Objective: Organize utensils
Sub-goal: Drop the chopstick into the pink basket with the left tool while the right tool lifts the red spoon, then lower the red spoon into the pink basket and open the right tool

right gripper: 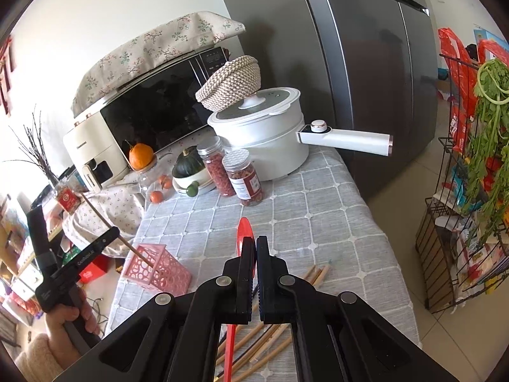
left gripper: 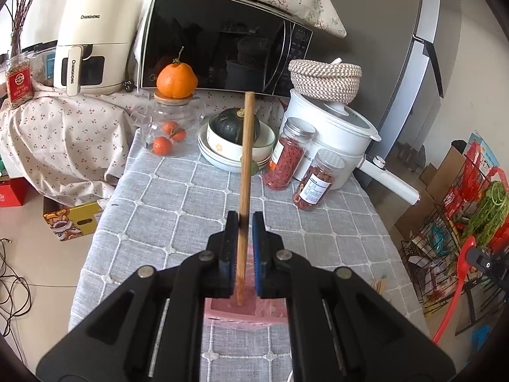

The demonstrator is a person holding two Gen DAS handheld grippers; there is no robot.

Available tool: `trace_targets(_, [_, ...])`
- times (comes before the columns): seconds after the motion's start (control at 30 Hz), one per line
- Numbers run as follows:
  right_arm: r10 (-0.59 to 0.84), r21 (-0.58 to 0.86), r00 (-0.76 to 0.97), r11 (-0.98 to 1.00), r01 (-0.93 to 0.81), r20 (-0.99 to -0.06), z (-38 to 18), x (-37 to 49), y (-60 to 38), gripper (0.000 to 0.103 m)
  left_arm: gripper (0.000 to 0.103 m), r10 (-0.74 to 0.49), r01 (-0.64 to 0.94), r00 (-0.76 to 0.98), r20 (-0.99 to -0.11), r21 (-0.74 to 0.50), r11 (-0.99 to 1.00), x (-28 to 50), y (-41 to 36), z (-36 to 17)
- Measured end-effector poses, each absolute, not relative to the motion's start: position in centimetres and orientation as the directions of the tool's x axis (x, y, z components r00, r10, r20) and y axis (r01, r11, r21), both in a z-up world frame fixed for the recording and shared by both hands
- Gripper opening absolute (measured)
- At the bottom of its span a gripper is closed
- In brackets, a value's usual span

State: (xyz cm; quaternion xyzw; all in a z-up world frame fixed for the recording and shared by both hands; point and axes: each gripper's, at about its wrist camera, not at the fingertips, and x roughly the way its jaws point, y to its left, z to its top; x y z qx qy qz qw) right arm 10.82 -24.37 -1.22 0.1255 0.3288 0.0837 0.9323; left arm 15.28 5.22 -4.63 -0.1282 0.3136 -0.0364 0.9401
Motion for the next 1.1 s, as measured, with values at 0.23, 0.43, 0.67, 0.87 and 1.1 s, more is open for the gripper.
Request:
trace_targets(0.23, [0.251, 0.312, 0.791, 0.947, -0.08, -0.559, -0.4, 10.7, -22.7, 0.002, 0.051, -0.118, -0.033, 0.81, -0.575, -0.245, 0.969, 14.4, 5.8, -3.4])
trace_targets(0.43, [0.25, 0.335, 0.831, 0.939, -0.083, -0.497, 0.9, 11.0, -20.2, 0.002, 0.079, -0.128, -0.028, 0.768, -0.627, -0.233, 0.972, 12.3, 7.0, -2.4])
trace_targets(0.67, [0.206, 0.36, 0.893, 0.931, -0.054, -0.4, 1.8, 11.9, -15.9, 0.002, 0.082, -0.119, -0.048, 0.687, -0.717, -0.208, 0.977, 10.0, 9.7, -3.5])
trace_targets(0.87, [0.137, 0.37, 0.94, 0.929, -0.012, -0.312, 2.0, 13.4, -12.1, 0.002, 0.082, -0.124, -0.07, 0.636, -0.762, -0.217, 0.974, 9.1, 12.1, -4.7])
trace_targets(1.1, [0.05, 0.297, 0.957, 0.954, 0.039, -0.286, 0.5, 15.8, -7.3, 0.002, 0.082, -0.133, -0.065, 0.634, -0.762, -0.223, 0.973, 8.3, 13.2, -4.6])
